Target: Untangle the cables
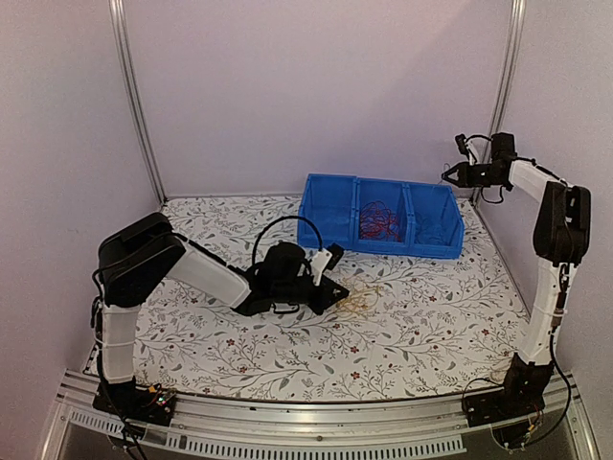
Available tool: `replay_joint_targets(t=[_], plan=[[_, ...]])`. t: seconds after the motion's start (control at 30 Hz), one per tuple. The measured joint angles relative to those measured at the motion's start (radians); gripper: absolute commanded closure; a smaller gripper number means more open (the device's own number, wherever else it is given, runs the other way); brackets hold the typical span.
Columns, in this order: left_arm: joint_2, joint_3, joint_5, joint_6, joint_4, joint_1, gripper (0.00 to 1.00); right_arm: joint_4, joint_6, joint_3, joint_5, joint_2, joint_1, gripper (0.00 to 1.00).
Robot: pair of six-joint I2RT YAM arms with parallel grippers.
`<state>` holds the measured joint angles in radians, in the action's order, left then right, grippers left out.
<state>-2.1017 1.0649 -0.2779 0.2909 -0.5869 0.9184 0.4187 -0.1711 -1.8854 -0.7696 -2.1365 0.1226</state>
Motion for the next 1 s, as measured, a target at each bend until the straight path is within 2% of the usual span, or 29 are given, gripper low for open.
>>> replay_joint_targets(t=[0.13, 0.33, 0.37, 0.4, 0.47, 0.63, 0.7, 0.77, 0.87, 1.0], plan=[[0.015, -0.026, -0.004, 0.005, 0.0, 0.0, 1.0, 0.072, -0.047, 0.0, 0.098, -0.016, -0.04, 0.91], [0.061, -0.034, -0.014, 0.005, -0.001, 0.0, 1.0, 0.147, -0.087, 0.003, 0.205, -0.019, -0.05, 0.83], [0.073, -0.034, -0.016, 0.005, -0.002, 0.0, 1.0, 0.152, -0.093, 0.008, 0.22, -0.019, -0.049, 0.79], [0.083, -0.034, -0.019, 0.005, -0.004, 0.0, 1.0, 0.16, -0.102, 0.016, 0.235, -0.018, -0.048, 0.69], [0.098, -0.034, -0.023, 0.004, -0.01, 0.0, 1.0, 0.179, -0.114, 0.034, 0.255, -0.017, -0.045, 0.6], [0.106, -0.028, -0.028, 0.002, -0.012, 0.0, 1.0, 0.236, -0.15, 0.054, 0.278, -0.002, -0.043, 0.57], [0.108, -0.017, -0.029, 0.002, -0.005, 0.0, 1.0, 0.24, -0.164, 0.095, 0.268, 0.041, -0.043, 0.55], [0.115, -0.004, -0.029, 0.003, 0.008, 0.0, 1.0, 0.225, -0.179, 0.167, 0.232, 0.108, -0.043, 0.49], [0.148, 0.02, -0.032, 0.013, 0.03, 0.0, 1.0, 0.191, -0.223, 0.342, 0.132, 0.277, -0.046, 0.39], [0.23, 0.049, -0.032, 0.017, 0.048, 0.0, 1.0, 0.145, -0.29, 0.512, -0.017, 0.488, -0.072, 0.34]])
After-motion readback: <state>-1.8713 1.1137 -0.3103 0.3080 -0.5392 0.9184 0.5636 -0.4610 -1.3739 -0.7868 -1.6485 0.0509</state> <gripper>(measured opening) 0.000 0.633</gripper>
